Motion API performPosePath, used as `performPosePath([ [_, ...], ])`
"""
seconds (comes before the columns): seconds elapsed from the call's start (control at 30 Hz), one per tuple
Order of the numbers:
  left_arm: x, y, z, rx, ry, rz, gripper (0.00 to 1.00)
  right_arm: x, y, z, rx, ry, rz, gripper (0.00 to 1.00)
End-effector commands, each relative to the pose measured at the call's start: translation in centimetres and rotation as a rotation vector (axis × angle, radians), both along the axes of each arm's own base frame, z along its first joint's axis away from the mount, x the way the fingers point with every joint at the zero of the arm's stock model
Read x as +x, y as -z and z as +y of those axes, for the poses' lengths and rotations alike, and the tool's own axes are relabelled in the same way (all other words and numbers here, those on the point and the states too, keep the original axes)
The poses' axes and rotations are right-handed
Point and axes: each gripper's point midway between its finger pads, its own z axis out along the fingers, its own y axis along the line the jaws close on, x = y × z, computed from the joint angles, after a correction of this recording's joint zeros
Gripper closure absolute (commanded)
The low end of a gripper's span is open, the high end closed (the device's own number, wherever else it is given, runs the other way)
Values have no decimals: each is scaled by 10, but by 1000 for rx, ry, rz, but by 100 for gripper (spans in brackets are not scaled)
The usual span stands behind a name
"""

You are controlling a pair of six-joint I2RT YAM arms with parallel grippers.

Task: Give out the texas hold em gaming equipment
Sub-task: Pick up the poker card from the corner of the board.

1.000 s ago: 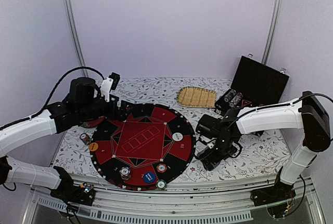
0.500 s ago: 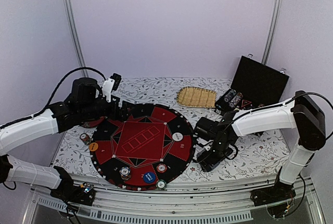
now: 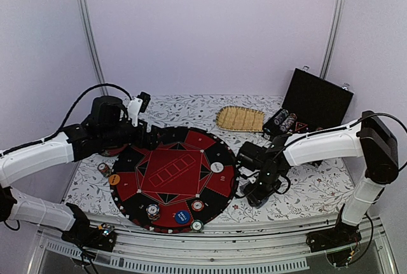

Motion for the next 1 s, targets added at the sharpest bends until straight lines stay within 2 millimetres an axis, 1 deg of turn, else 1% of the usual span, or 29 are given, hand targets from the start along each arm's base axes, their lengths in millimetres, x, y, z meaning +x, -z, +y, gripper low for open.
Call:
performPosePath([
  [0.0,-1,-8,-12,-24,23,4,2,-6,7,4,2,-31,12,45],
  [0.1,-3,-9,-17,-55,31,22,3,-2,-3,9,21,-45,-13,47],
  [0.23,-11,-11,-35,-146,82,64,7,10,-24,22,57,-86,-82,51],
  [0.33,-17,-11,-49,-214,133,106,12,20,-48,39,110,-146,-155,52],
  [0.4,-20,-17,-57,-267,164,119,15,28,-70,55,167,-188,-207,52],
  [0.43,-21,-20,-60,-290,175,124,16,30,-77,60,187,-205,-224,52],
  [0.5,-23,-25,-64,-349,190,130,18,39,-102,77,239,-263,-277,52],
  [0.57,-28,-28,-72,-417,227,152,20,45,-121,91,278,-322,-313,52],
  [0.63,-35,-27,-83,-474,285,202,21,50,-137,105,307,-382,-351,52],
  [0.7,-38,-19,-93,-518,319,272,21,55,-151,116,323,-430,-391,53],
  [0.77,-43,-13,-100,-561,358,321,19,58,-163,126,340,-470,-422,53],
  [0.83,-47,-15,-105,-618,392,338,16,61,-168,133,339,-510,-440,53],
  [0.9,-50,-18,-108,-659,424,346,12,63,-170,139,328,-542,-453,53],
  [0.97,-50,-17,-112,-671,441,356,10,64,-171,144,314,-565,-468,54],
])
